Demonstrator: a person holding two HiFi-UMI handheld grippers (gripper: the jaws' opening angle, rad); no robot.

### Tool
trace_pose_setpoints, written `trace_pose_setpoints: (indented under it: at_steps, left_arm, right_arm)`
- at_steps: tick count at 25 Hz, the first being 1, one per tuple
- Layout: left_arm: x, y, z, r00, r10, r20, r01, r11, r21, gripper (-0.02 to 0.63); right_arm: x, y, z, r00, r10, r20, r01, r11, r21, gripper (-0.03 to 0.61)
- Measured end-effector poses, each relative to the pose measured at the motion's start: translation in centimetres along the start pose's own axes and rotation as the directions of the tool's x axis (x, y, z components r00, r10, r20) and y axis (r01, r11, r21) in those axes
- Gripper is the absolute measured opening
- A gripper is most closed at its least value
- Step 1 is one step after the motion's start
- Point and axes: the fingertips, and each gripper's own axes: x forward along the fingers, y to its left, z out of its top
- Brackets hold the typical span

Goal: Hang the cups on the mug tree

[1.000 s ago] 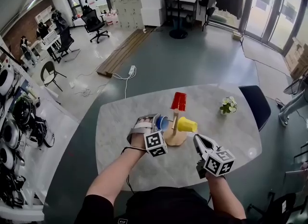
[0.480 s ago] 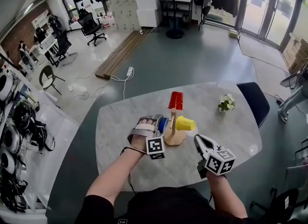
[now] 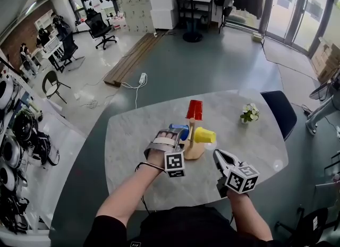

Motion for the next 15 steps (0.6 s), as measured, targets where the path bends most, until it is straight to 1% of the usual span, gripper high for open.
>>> trace_pose_setpoints:
  at_steps: [3,5,9,13,15]
  left_arm:
    - [-0.6,0.1,0.1,1.000,0.005,0.009,-0.005,1.000,-0.006,0.313]
    - [-0.9,0.2,0.2,1.000,0.011,0.019,-0.010,1.000,-0.027,0.313]
    - [-1.5,0.6,0.8,0.999,0.002,0.051,0.005,0.990,-0.141,0.312]
    - [-2.7,1.8,0.9,0.999,0.024,0.043,-0.014,0.975,-0.221,0.311]
    - [-3.2,2.2,0.7,0.999,0.028,0.036,-0.018,0.964,-0.266,0.311]
  right_arm:
    - [0.0,0.2,-0.1,1.000,0.001,-0.004,-0.001,1.000,-0.001,0.012]
    - [0.0,0.4,-0.2,1.000,0.005,-0.009,-0.005,1.000,-0.004,0.012]
    - [0.2,0.3,0.0,1.000,0.024,-0.019,-0.024,1.000,-0.015,0.012]
    - [0.3,0.5,0.6,0.998,0.061,-0.026,-0.062,0.997,-0.035,0.012]
    - [0.4,0.6,0.9,0.996,0.082,-0.031,-0.083,0.995,-0.045,0.012]
